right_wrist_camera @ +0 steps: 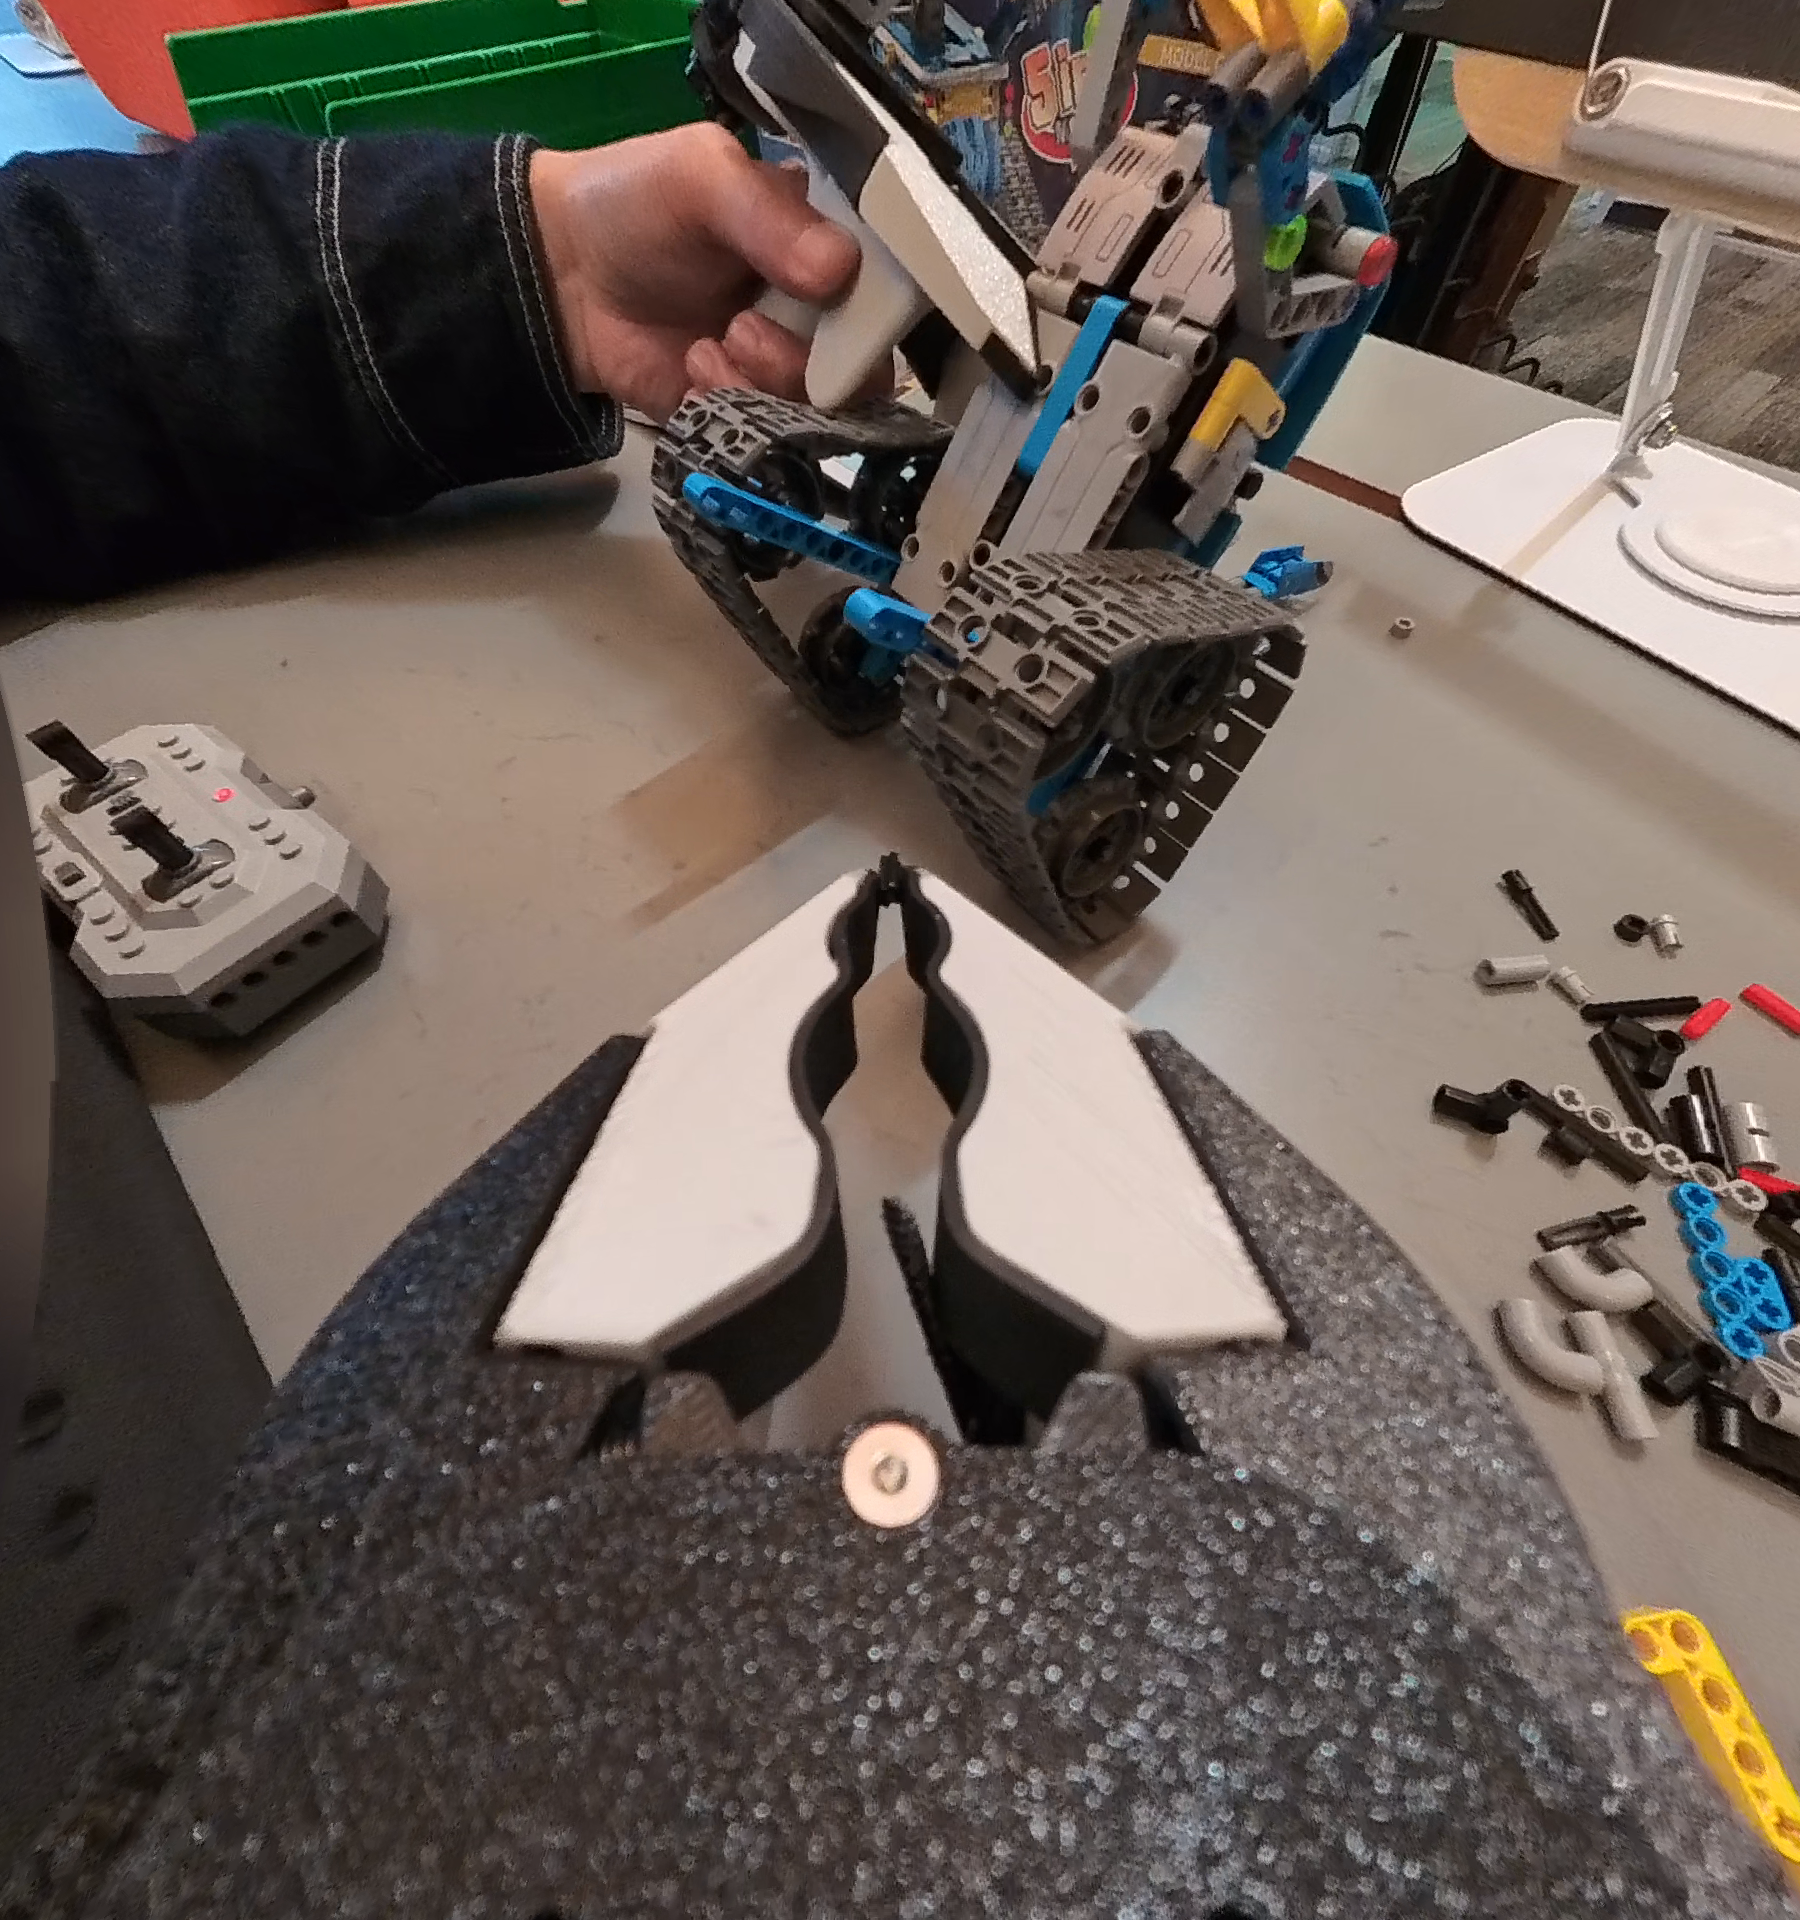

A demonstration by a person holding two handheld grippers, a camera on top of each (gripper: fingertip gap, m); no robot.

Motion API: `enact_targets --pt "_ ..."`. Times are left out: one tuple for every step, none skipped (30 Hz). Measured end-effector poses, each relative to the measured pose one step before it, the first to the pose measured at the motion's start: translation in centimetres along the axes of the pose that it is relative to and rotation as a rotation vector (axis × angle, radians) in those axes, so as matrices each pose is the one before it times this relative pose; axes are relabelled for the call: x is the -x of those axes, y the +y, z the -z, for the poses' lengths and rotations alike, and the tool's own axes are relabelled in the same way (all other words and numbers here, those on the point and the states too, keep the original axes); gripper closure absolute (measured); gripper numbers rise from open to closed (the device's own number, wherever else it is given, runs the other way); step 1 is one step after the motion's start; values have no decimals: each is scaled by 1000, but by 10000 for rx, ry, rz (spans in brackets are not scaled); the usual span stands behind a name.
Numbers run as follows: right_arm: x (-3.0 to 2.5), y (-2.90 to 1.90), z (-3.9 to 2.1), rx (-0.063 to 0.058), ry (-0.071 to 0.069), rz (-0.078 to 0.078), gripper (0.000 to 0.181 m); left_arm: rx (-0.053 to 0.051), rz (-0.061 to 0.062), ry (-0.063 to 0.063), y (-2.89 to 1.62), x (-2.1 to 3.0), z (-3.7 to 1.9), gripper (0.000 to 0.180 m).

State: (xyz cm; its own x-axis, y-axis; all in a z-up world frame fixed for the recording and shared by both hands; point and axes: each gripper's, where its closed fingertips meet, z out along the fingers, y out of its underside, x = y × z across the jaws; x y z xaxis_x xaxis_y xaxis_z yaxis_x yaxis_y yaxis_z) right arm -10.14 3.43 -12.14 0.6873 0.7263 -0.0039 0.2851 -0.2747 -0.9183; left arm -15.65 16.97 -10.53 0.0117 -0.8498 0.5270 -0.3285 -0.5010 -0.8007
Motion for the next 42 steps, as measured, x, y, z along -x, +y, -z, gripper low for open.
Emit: enact_targets --pt "12 -30 9 -21 -5 3 177 4 -11 -9 9 -10 -9 113" --pt "25 -3 1 -13 -18 -20 177 3 -8 -5 -2 -2 -6 113" --pt "17 56 -25 22 -32 -42 177 1 -2 1 5 1 10 113" --pt "-22 56 -32 35 4 -9 177 -3 0 6 -5 1 9 113" --pt "-47 10 -1 9 43 31 177 -5 6 9 7 2 2 113" --pt "4 -22 6 -13 15 27 178 -4 5 8 -5 8 7 113" --pt "-14 1 14 5 13 4 177 -5 2 4 4 -2 3 113" --pt "-259 106 49 58 148 -6 177 -7 2 2 -2 1 -8 113" --pt "-724 209 185 100 377 -28 177 -6 -8 -5 0 -10 14 113" --pt "-1255 280 395 103 591 -102 177 -8 -25 -18 -12 -7 6 113" --pt "-1700 331 555 99 717 -222 177 -8 -35 -38 1 -25 13 113" --pt "-2192 452 669 177 939 -270 177 -7 -39 -64 -1 -45 6 113" --pt "-2186 417 696 127 909 -224 177 -6 -57 -89 3 -55 18 113" --pt "-1948 281 626 -25 728 -314 177 -2 -88 -112 4 -81 15 113" --pt "-1947 430 488 65 693 -386 178 -11 -97 -143 -7 -98 14 113" --pt "-1893 514 378 143 692 -260 178 -34 -88 -183 -3 -109 15 113" --pt "-1728 395 307 67 622 -244 177 -55 -100 -217 -10 -131 26 113" --pt "-1600 193 305 -44 538 -336 178 -70 -126 -258 1 -138 43 113" --pt "-1460 36 324 -131 438 -411 178 -92 -134 -309 -6 -124 74 114" --pt "-1409 -33 347 -156 402 -448 178 -115 -110 -329 7 -150 78 114" --pt "-1356 -157 403 -240 390 -375 178 -118 -77 -295 19 -173 63 114" --pt "-1111 -263 405 -297 264 -365 178 -107 -47 -245 32 -185 32 114" --pt "-697 -306 352 -300 55 -421 178 -93 -5 -208 35 -163 17 113" --pt "-419 -257 308 -262 -61 -458 178 -90 32 -185 37 -145 13 113" --pt "-167 -153 268 -184 -119 -357 178 -89 45 -178 35 -106 41 113" --pt "173 4 142 -99 -206 -165 178 -79 38 -177 50 -86 72 113" --pt "751 395 -117 149 -441 20 178 -67 30 -168 60 -69 93 113" --pt "1817 817 -519 404 -974 254 178 -71 36 -153 41 -53 99 113" --pt "2347 1575 -1005 835 -1172 402 178 -75 50 -110 59 -65 98 113" --pt "1918 1819 -1231 1106 -750 499 177 -64 63 -54 50 -67 75 113" --pt "1334 998 -1075 746 -205 777 177 -53 60 -15 52 -49 63 113" --pt "1539 290 -852 330 -272 953 178 -37 53 12 41 -47 49 113" --pt "1310 152 -737 249 -229 684 178 -36 46 25 33 -22 39 113" --pt "316 348 -649 344 199 270 178 -47 35 32 8 -6 27 113" --pt "201 518 -569 398 45 178 178 -40 28 37 1 9 41 113" --pt "-221 552 -410 368 157 132 177 -20 37 52 15 4 40 113" --pt "-582 358 -187 196 310 49 177 -13 36 65 16 14 27 113" --pt "-345 263 -116 114 103 -36 177 -18 26 66 1 15 27 113" --pt "-108 282 -171 88 -101 -159 177 -19 32 59 4 33 23 113" --pt "-83 79 -60 10 -147 -255 178 -11 40 55 3 26 23 113" --pt "-512 12 83 -4 154 -247 178 5 36 55 15 22 28 113" --pt "-455 145 -2 25 126 -124 177 15 21 57 16 -4 17 112"
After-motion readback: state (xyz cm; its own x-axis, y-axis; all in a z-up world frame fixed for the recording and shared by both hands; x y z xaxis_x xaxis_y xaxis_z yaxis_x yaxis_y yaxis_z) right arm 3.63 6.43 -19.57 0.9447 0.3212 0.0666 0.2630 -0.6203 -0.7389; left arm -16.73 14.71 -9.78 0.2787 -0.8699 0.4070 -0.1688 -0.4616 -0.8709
